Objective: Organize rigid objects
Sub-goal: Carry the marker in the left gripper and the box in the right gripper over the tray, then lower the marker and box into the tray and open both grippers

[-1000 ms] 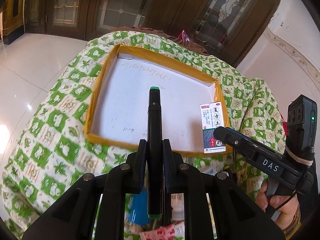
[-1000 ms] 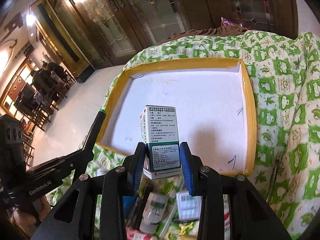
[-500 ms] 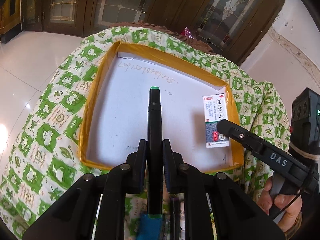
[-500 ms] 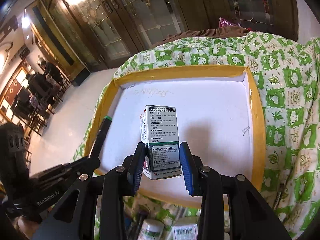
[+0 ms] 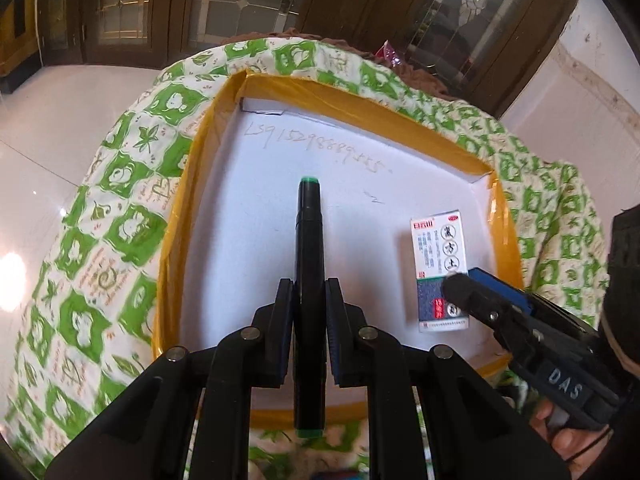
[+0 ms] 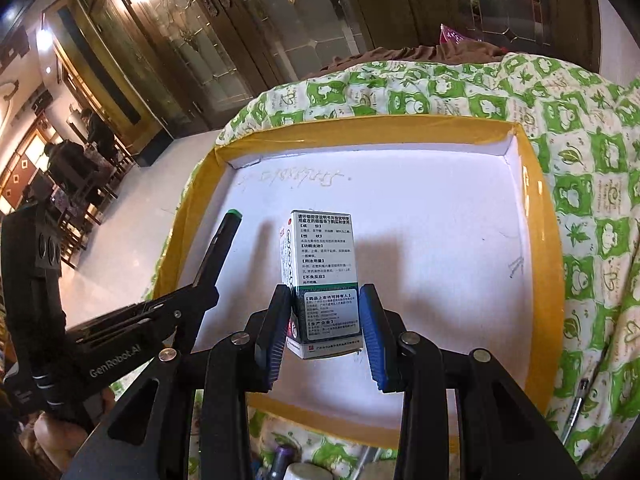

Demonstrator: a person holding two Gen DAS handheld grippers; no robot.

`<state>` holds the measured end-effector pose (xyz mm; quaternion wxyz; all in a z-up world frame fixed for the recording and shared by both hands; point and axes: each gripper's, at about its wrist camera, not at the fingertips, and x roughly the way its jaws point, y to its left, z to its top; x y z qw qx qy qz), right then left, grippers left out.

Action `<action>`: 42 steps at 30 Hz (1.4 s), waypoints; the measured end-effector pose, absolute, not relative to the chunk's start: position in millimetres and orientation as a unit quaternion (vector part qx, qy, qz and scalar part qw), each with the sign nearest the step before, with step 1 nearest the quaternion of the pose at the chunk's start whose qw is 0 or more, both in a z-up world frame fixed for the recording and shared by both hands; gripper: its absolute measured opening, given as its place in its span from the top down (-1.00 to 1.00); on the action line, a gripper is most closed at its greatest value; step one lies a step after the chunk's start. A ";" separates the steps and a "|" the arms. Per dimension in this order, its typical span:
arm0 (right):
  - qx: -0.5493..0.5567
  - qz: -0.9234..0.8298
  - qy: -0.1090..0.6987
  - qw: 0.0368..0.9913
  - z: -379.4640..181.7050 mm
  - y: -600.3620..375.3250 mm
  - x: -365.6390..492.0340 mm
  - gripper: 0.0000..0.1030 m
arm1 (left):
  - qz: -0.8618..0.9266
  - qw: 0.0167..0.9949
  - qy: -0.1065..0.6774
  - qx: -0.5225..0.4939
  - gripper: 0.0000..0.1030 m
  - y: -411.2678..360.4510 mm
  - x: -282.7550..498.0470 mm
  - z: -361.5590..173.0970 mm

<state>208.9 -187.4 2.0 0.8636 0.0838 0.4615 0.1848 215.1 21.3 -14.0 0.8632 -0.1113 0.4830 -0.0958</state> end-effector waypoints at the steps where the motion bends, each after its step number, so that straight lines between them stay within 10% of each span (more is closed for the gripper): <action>1: 0.080 0.184 0.463 0.864 0.0 -185.5 209.7 0.39 | -0.092 0.864 0.483 -0.108 0.75 22.8 216.5 -15.3; 30: 0.000 0.209 0.433 0.877 -12.0 -121.1 184.1 0.50 | -0.077 0.883 0.446 -0.123 0.73 64.4 191.3 -24.2; 38: 0.028 0.177 0.424 0.888 -13.2 -136.2 185.6 0.07 | -0.132 0.885 0.419 -0.155 -0.13 67.7 160.2 -14.1; 42: 0.011 0.173 0.414 0.893 -11.4 -137.6 178.7 0.07 | -0.126 0.889 0.404 -0.177 -0.17 77.8 134.5 0.0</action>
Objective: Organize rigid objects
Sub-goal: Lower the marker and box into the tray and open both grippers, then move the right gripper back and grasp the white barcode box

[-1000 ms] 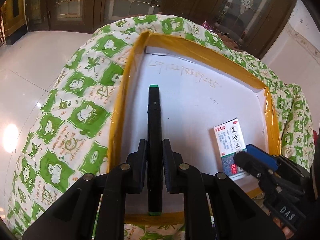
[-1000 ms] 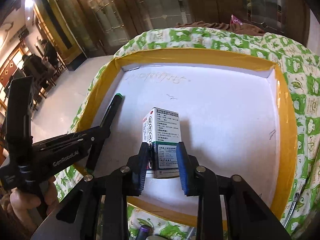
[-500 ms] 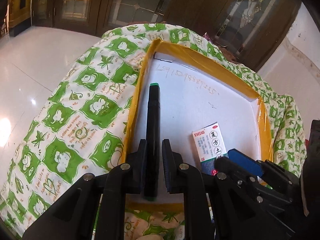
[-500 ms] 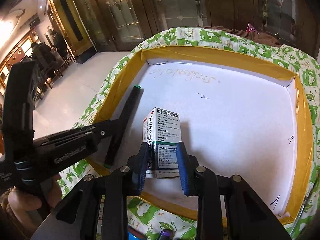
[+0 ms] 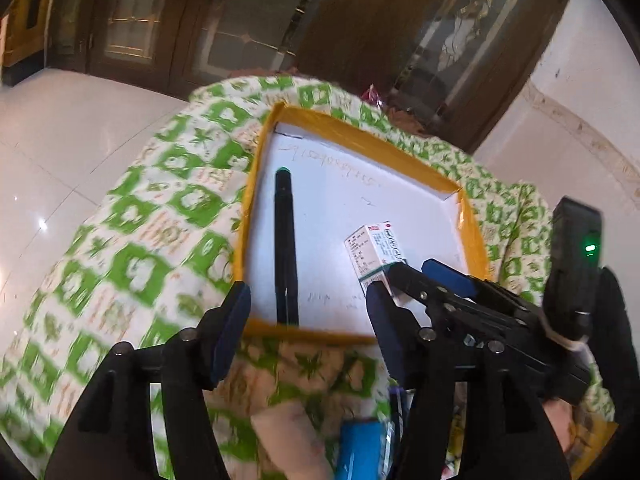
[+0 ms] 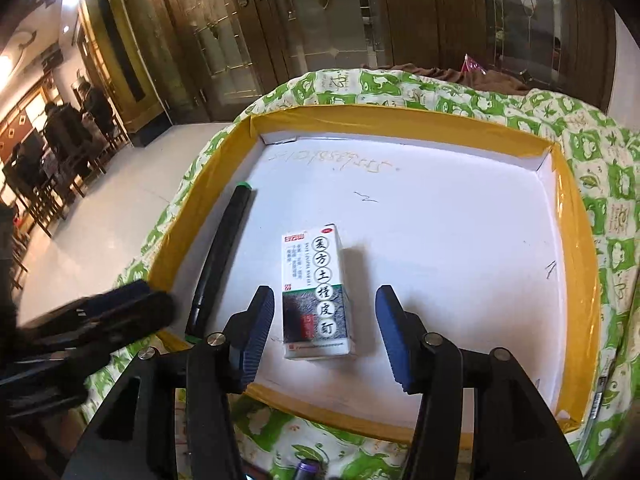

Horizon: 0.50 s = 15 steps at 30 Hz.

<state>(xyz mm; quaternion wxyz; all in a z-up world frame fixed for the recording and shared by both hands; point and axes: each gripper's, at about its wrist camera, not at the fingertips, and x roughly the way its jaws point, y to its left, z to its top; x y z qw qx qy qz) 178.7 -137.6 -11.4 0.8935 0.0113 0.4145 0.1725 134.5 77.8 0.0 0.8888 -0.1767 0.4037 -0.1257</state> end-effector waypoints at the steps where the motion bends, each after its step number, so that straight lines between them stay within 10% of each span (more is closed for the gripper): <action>1: 0.011 0.172 0.410 0.896 -9.5 -139.2 175.7 0.04 | -0.123 0.889 0.400 -0.184 -0.18 81.2 128.7 2.0; 15: 0.042 0.160 0.400 0.901 15.2 -174.0 120.6 -0.23 | -0.122 0.870 0.413 -0.239 -0.39 77.3 63.1 3.3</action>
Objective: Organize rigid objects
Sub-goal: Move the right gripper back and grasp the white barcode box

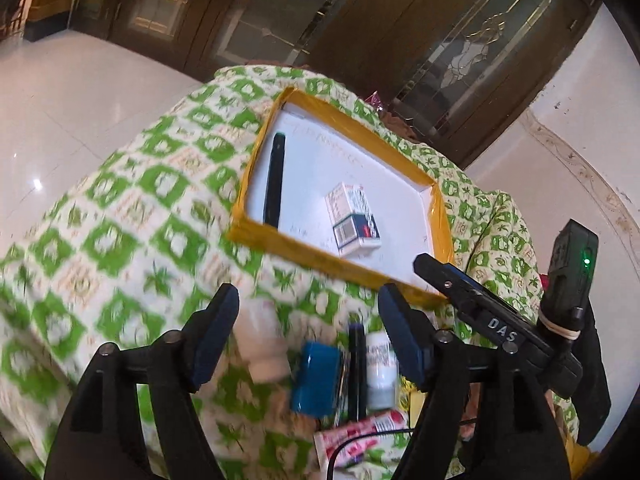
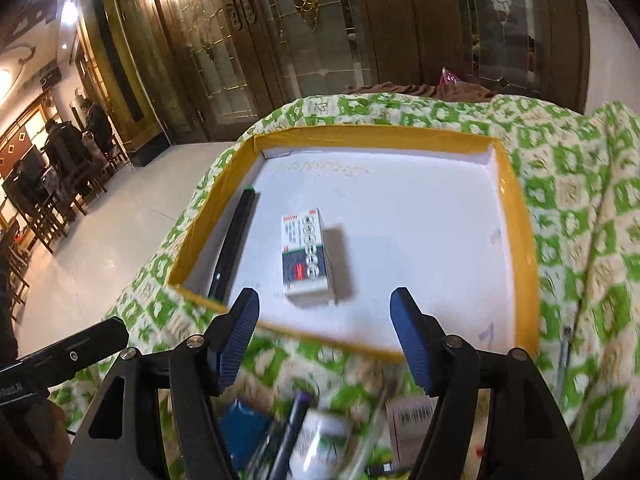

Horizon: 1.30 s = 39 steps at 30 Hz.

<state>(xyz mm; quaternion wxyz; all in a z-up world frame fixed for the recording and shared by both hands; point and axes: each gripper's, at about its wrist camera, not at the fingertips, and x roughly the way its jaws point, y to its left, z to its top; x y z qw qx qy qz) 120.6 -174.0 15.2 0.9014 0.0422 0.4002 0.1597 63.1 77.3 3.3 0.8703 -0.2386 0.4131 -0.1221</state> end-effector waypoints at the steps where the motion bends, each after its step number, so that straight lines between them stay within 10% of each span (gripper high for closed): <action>1: 0.045 0.158 0.402 0.901 15.7 -177.0 116.2 -0.23 | -0.121 0.868 0.417 -0.240 -0.39 75.9 59.3 1.4; 39: 0.099 0.131 0.483 0.860 -2.0 -237.2 12.9 -0.51 | -0.044 0.852 0.493 -0.171 -0.39 44.6 63.9 -30.7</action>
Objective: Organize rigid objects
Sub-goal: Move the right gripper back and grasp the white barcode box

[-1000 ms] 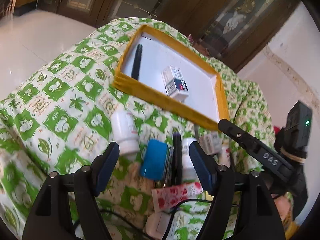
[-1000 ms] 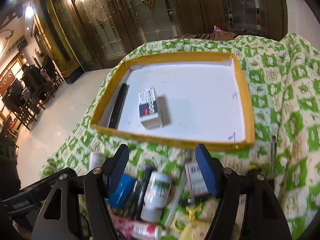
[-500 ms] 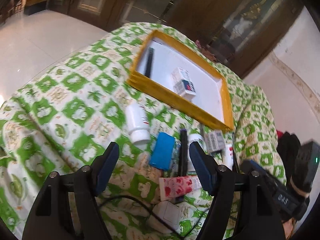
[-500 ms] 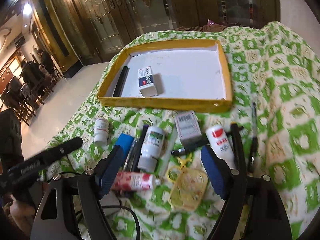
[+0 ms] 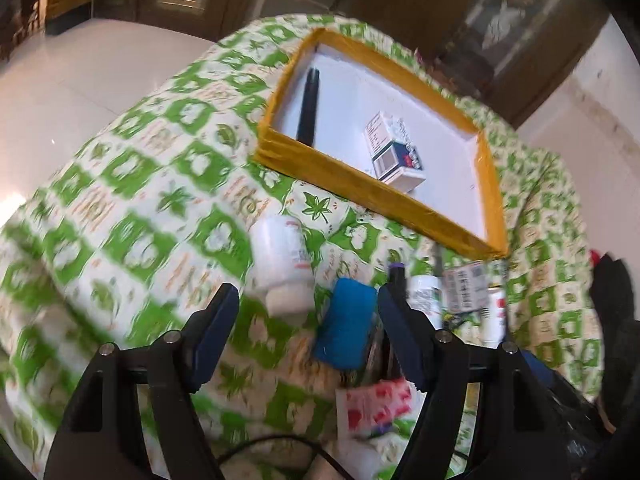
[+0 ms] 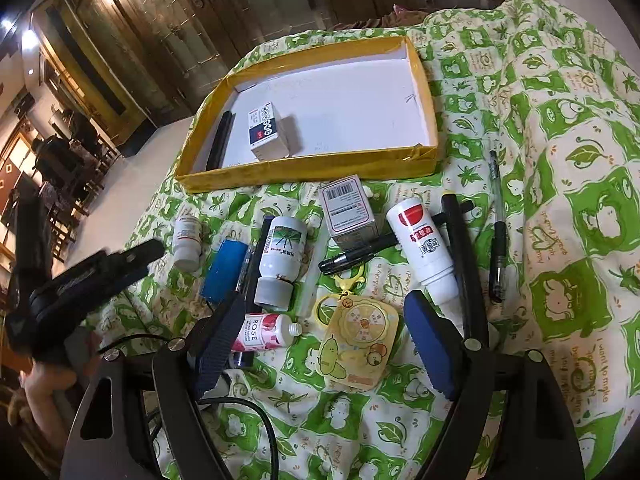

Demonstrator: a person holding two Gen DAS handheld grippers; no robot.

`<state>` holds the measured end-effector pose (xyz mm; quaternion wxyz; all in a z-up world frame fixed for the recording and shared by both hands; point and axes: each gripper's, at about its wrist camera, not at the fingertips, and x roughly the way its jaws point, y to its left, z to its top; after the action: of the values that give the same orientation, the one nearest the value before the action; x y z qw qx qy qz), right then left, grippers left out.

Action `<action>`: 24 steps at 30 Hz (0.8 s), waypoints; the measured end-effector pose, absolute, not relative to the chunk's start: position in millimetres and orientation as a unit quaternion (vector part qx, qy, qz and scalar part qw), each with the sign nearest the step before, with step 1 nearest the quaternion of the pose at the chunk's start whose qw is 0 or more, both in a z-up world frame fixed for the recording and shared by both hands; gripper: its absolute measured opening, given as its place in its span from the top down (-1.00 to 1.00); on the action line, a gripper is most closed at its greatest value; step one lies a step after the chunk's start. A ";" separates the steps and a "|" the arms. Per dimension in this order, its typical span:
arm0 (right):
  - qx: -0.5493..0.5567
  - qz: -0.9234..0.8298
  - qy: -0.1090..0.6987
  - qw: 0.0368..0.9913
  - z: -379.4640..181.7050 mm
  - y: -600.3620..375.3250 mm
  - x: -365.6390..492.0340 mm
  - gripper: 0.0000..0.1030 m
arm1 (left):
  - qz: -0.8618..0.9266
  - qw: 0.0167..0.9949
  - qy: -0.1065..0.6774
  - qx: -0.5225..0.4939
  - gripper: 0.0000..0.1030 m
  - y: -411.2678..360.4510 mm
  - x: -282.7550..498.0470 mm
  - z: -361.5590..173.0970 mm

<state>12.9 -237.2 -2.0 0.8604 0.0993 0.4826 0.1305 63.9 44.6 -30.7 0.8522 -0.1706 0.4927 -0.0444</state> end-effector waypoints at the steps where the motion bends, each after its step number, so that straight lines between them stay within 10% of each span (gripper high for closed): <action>1: 0.099 0.130 0.482 0.861 -1.7 -236.9 13.0 -0.51 | -0.040 0.849 0.501 -0.163 -0.36 42.3 69.5 -34.9; 5: 0.102 0.127 0.483 0.861 -2.5 -239.5 15.1 -0.51 | -0.025 0.826 0.540 -0.161 0.35 42.8 87.3 -60.1; 14: 0.127 0.169 0.496 0.842 -2.2 -235.9 33.5 -0.09 | -0.060 0.827 0.517 -0.212 0.35 53.1 60.2 -54.7; 24: 0.120 0.143 0.512 0.838 -11.4 -244.3 100.1 -0.08 | -0.108 0.823 0.524 -0.190 0.35 29.1 36.9 -50.0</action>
<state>100.1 -244.3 -11.4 0.8384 0.1204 0.5120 0.1429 36.9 29.1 -50.0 0.8235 -0.1904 0.5235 -0.1075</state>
